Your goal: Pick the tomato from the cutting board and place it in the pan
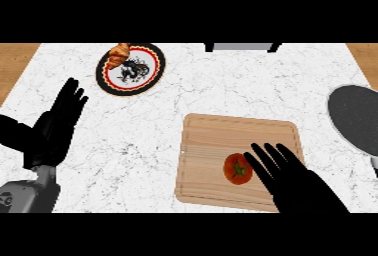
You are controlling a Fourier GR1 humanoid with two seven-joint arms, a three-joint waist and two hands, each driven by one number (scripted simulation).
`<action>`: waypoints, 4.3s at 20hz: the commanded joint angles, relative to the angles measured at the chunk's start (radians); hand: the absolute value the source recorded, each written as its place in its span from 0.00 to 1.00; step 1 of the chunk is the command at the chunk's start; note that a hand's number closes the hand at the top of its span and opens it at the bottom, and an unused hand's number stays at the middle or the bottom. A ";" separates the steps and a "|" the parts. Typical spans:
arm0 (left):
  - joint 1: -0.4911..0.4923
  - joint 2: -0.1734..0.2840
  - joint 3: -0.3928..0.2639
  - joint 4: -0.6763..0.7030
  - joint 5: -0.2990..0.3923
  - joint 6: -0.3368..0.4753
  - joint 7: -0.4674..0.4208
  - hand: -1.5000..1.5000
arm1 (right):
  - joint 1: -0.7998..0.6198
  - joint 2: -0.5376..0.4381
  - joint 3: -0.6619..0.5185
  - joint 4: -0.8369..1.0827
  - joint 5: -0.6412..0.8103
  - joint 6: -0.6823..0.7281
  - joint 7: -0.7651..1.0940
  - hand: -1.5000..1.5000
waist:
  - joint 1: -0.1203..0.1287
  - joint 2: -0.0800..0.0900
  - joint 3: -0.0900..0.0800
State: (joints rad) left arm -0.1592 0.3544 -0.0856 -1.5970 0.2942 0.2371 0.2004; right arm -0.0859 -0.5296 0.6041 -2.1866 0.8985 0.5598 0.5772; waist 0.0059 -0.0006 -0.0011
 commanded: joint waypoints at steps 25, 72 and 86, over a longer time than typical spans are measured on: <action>-0.004 -0.083 0.119 0.016 -0.076 -0.113 0.030 0.50 | -0.089 0.328 0.063 0.288 0.348 0.071 0.055 0.00 | -0.006 0.000 0.001; 0.012 -0.165 0.182 0.009 -0.177 -0.172 0.011 0.50 | -0.199 0.497 -0.501 0.714 0.302 -0.229 -0.123 1.00 | -0.009 0.001 0.001; -0.050 -0.168 0.185 -0.017 -0.192 -0.142 0.090 0.50 | -0.340 0.404 -0.470 0.219 0.484 -0.061 0.069 1.00 | -0.012 -0.003 0.001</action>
State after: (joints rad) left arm -0.1699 0.1899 0.1026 -1.6054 0.1207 0.0700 0.2607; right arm -0.3911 -0.1506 0.1306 -1.8406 1.3738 0.3845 0.5686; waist -0.0051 -0.0032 -0.0005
